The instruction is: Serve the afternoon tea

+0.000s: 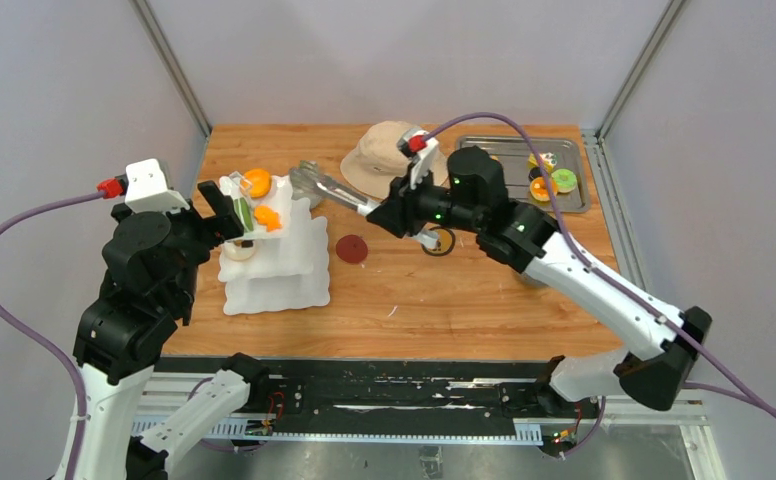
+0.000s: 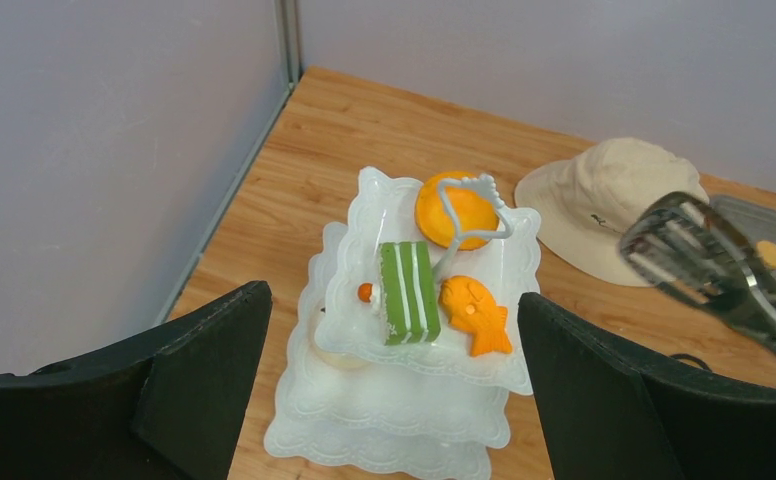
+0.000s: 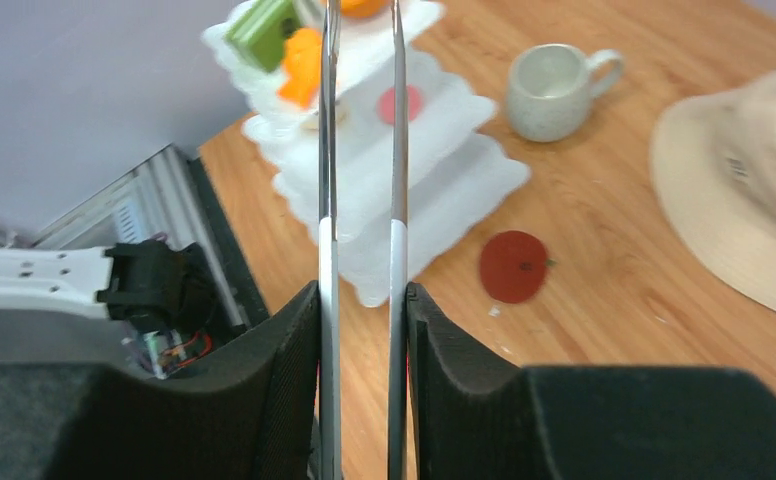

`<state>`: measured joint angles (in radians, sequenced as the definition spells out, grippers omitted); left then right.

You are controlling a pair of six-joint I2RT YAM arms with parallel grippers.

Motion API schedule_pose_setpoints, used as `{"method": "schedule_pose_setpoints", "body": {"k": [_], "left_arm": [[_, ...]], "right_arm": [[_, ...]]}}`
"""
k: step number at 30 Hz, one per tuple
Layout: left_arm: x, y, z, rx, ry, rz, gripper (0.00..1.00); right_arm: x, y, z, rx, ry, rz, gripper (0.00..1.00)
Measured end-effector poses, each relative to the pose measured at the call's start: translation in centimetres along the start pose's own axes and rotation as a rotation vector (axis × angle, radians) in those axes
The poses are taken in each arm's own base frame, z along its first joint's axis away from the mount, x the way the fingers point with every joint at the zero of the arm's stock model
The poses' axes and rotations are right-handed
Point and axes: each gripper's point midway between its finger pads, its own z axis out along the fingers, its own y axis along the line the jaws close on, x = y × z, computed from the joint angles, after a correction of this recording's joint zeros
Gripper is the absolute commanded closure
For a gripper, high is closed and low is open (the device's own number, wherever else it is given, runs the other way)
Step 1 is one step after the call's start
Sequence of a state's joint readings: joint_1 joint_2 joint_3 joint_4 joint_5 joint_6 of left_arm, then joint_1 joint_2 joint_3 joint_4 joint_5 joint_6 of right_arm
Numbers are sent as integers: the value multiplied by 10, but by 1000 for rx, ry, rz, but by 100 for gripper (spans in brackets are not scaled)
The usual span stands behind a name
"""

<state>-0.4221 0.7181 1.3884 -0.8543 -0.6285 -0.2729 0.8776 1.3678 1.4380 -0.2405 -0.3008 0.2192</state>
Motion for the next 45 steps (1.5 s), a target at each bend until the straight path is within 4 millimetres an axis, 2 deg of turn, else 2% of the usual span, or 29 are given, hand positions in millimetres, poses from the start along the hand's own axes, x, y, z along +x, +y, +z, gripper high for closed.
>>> {"method": "schedule_pose_setpoints", "body": {"k": [2,4,7,9,11,13,15,18,24,27,38,45], "left_arm": [[0,0,0,-1,-1,0,2],[0,1,0,-3,-1,1,2],[0,1,0,-4,-2,3,2],[1,1,1,-4,-1,4,2],[3,0,2,-6,3,7,2],[6,0,3,-6,9,11,2],[7,-1,4,-5,12,12,2],[7,-2,5,-2,9,10,2],[15,-6,9,9,27,16,2],[16,-7,10,12,31,18,2],[21,-12,15,21,41,19,2],[22,-15,16,31,47,20,2]], "right_arm": [[-4,-17,-16,60,-27,-2,67],[-2,-48,-38,165,-46,16,67],[11,-116,-74,376,-48,78,68],[30,-164,-102,530,-26,140,68],[58,-210,-134,695,12,219,68],[87,-242,-164,827,55,296,68],[115,-264,-191,929,99,371,68],[137,-280,-210,999,136,439,68],[160,-298,-211,1038,200,484,64],[169,-307,-217,1098,236,482,61],[176,-325,-258,1282,262,479,59],[183,-336,-267,1288,250,534,58]]}}
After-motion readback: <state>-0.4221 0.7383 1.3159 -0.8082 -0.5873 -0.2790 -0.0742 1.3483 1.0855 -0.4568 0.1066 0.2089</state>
